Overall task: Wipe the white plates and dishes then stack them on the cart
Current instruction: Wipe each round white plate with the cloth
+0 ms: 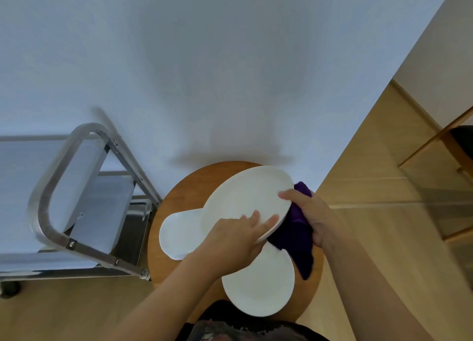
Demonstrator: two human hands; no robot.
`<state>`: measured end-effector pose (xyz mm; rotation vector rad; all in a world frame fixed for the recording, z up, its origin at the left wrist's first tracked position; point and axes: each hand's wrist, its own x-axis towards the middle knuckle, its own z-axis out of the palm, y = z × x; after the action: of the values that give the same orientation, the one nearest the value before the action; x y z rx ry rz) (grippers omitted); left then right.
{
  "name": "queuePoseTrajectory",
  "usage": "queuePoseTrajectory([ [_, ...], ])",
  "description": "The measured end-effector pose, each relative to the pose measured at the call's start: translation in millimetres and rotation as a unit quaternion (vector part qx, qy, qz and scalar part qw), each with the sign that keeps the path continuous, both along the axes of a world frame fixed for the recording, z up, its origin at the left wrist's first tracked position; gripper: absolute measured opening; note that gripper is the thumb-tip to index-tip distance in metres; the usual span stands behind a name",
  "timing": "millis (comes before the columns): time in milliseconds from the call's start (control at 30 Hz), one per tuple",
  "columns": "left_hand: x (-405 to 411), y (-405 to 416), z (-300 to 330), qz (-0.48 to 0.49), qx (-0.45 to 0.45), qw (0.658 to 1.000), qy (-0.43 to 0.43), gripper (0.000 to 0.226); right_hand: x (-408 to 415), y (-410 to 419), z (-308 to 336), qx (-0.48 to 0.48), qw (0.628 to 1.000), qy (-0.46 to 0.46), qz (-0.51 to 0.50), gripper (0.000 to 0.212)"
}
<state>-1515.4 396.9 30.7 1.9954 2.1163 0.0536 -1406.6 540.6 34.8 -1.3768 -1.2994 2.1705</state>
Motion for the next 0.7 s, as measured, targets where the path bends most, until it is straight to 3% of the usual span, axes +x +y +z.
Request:
queuePoseTrajectory([
  [67, 0, 2, -11, -0.025, -0.042, 0.999, 0.018, 0.058, 8, 5, -13, 0.019, 0.999, -0.045, -0.008, 0.055],
  [133, -5, -2, -21, 0.031, -0.038, 0.994, -0.102, 0.069, 16, 6, -27, 0.024, 0.998, -0.053, -0.029, 0.037],
  [200, -13, -8, -28, 0.167, 0.055, 0.943, -0.282, 0.078, 24, 9, -41, 0.019, 0.998, -0.056, -0.036, 0.029],
  [233, -17, -8, -36, 0.236, 0.112, 0.915, -0.308, 0.074, 28, 11, -47, 0.015, 0.998, -0.056, -0.031, 0.028],
  [300, -28, -9, -59, 0.375, 0.136, 0.88, -0.258, 0.063, 38, 15, -60, 0.014, 0.998, -0.065, -0.014, 0.026],
  [367, -34, -10, -81, 0.501, 0.033, 0.798, -0.334, 0.057, 48, 18, -73, 0.011, 0.997, -0.075, 0.006, 0.022],
  [433, -34, -15, -101, 0.542, -0.05, 0.67, -0.504, 0.029, 56, 18, -87, -0.002, 0.996, -0.084, 0.023, 0.019],
  [467, -31, -20, -111, 0.543, -0.071, 0.632, -0.549, 0.015, 59, 17, -94, -0.006, 0.995, -0.096, 0.034, 0.019],
  [600, -14, -31, -147, 0.579, -0.071, 0.585, -0.563, 0.012, 61, 13, -129, 0.056, 0.979, -0.192, 0.036, 0.025],
  [700, -1, -38, -167, 0.617, -0.068, 0.576, -0.532, 0.008, 60, 14, -153, 0.138, 0.956, -0.25, 0.06, 0.032],
])
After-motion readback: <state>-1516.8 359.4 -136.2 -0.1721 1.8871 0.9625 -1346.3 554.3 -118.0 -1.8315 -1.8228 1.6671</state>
